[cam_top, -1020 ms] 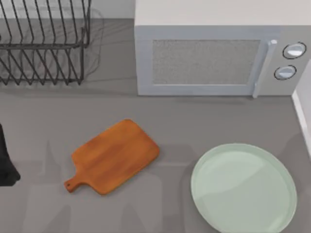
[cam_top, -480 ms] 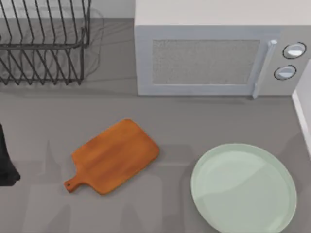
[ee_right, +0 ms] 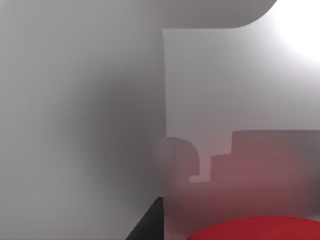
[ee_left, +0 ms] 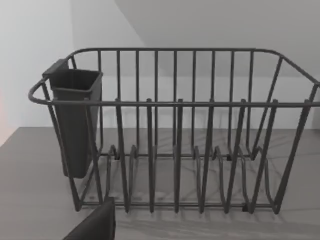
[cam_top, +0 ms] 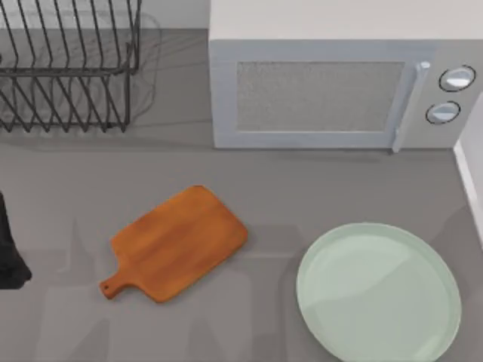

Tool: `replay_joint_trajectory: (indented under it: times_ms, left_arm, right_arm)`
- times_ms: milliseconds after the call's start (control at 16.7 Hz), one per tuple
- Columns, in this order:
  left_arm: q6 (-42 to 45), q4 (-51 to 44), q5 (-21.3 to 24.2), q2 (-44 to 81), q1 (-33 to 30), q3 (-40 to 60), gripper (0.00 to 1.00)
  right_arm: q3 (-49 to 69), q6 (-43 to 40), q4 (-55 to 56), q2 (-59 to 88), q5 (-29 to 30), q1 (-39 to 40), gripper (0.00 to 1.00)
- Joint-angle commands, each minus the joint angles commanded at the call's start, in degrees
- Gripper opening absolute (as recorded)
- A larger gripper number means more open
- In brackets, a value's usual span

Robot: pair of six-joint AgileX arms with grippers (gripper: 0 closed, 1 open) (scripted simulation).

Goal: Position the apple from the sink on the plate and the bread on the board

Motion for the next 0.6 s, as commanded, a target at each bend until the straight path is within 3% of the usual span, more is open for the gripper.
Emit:
replay_joint_trajectory:
  times_ms: [360, 600]
  left_arm:
    - [0.0, 0.0, 0.0, 0.0, 0.0, 0.0, 1.0]
    - [0.0, 0.0, 0.0, 0.0, 0.0, 0.0, 1.0]
  right_arm:
    - [2.2, 0.5, -4.7, -5.8, -1.0, 0.1, 0.0]
    - [5.7, 0.4, -14.9, -11.5, -1.1, 0.0, 0.0]
